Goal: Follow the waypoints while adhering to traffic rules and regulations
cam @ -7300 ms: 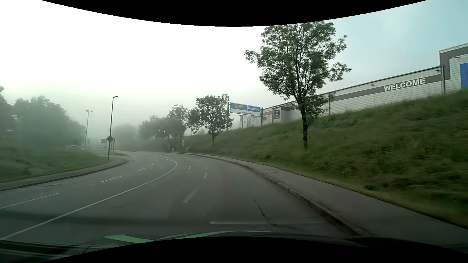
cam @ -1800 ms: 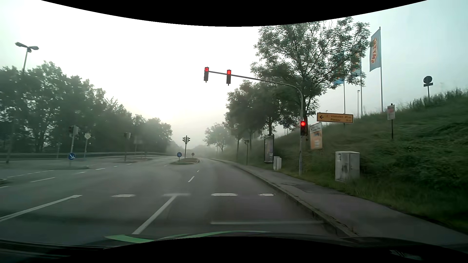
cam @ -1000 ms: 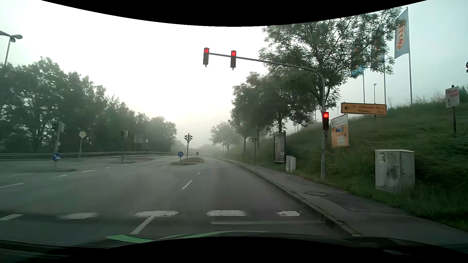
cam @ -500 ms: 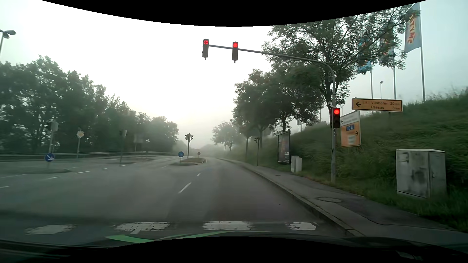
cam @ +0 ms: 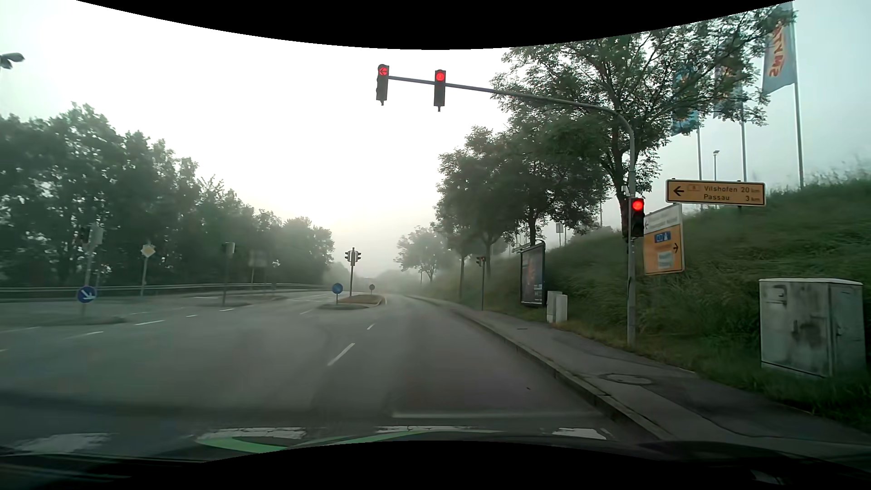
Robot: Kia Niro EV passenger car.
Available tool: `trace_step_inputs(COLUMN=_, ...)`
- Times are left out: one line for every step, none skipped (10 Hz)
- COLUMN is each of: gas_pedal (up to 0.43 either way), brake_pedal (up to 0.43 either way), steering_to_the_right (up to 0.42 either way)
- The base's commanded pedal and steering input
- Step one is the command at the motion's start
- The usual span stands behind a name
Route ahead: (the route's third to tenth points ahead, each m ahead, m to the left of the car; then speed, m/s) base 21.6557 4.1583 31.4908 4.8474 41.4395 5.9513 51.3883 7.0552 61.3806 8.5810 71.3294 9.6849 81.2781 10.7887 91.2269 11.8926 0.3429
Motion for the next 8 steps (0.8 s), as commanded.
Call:
trace_step_inputs(gas_pedal=0.000, brake_pedal=0.238, steering_to_the_right=-0.052)
trace_step_inputs(gas_pedal=0.000, brake_pedal=0.238, steering_to_the_right=-0.052)
trace_step_inputs(gas_pedal=0.000, brake_pedal=0.244, steering_to_the_right=-0.052)
trace_step_inputs(gas_pedal=0.000, brake_pedal=0.250, steering_to_the_right=-0.052)
trace_step_inputs(gas_pedal=0.000, brake_pedal=0.244, steering_to_the_right=-0.052)
trace_step_inputs(gas_pedal=0.000, brake_pedal=0.250, steering_to_the_right=-0.052)
trace_step_inputs(gas_pedal=0.000, brake_pedal=0.256, steering_to_the_right=-0.052)
trace_step_inputs(gas_pedal=0.000, brake_pedal=0.256, steering_to_the_right=-0.052)
